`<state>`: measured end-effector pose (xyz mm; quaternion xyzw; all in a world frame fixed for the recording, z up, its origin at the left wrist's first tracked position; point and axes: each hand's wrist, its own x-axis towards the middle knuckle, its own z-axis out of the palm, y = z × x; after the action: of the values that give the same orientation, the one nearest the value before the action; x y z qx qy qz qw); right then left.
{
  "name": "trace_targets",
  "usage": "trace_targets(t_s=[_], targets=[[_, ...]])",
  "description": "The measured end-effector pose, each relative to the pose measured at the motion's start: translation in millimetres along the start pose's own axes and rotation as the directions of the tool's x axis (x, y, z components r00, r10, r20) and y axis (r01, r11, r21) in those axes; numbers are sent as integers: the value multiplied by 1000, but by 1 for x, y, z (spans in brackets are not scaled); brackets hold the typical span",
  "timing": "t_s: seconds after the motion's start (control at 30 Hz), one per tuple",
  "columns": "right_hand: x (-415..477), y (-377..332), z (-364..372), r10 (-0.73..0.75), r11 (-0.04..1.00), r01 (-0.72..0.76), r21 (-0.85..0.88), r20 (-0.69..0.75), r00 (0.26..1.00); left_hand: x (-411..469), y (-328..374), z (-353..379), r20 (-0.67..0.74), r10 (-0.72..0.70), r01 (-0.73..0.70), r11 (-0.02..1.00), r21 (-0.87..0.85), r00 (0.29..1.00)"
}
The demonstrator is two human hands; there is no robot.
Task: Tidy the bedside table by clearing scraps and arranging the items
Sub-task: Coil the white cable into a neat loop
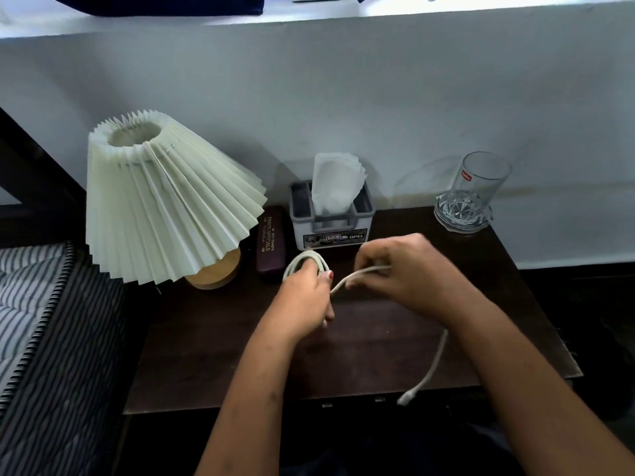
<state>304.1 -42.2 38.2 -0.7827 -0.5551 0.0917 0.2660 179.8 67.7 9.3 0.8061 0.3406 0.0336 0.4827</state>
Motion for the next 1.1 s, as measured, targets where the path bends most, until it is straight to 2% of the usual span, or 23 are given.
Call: trace_targets(t_s=[0.07,0.13,0.23,0.37,0.43,0.53,0.6,0.67,0.73,0.83,0.9,1.0,1.07,1.1], targets=[[-3,8,-8,14,1000,-12,23,-83,996,-1,3,0,150,14,25,967,-254,989],[-5,11,-9,14,999,-9,42,-119,993,-6,9,-2,289,86,62,882,-466,953],[-2,15,-5,40,994,-24,103,-153,987,-11,13,-11,403,178,121,780,-614,898],[1,22,5,74,963,-42,267,-109,991,-15,17,-21,438,287,172,638,-751,852],[2,22,14,92,928,-56,369,-80,992,-16,19,-22,407,334,191,524,-830,850],[4,20,24,133,893,-101,438,-44,990,-15,21,-21,260,392,139,309,-941,882],[6,21,29,183,915,-182,361,32,983,-13,21,-22,122,391,51,187,-981,912],[5,19,34,226,946,-259,194,179,958,-9,20,-24,-8,318,-54,133,-990,948],[4,8,36,236,959,-273,78,311,921,-4,17,-24,-125,190,-154,146,-977,974],[3,-15,33,159,987,-143,-72,372,915,3,9,-23,-287,28,-287,186,-940,958],[2,-30,29,86,987,-32,-161,343,935,6,6,-20,-376,-37,-347,315,-884,926],[-2,-49,21,-83,969,136,-205,250,965,9,7,-13,-436,-16,-353,563,-748,900],[-5,-56,13,-207,956,232,-180,143,968,8,7,-11,-374,12,-258,743,-617,927],[-6,-55,8,-239,954,251,-165,90,967,7,6,-11,-300,25,-189,823,-535,954]])
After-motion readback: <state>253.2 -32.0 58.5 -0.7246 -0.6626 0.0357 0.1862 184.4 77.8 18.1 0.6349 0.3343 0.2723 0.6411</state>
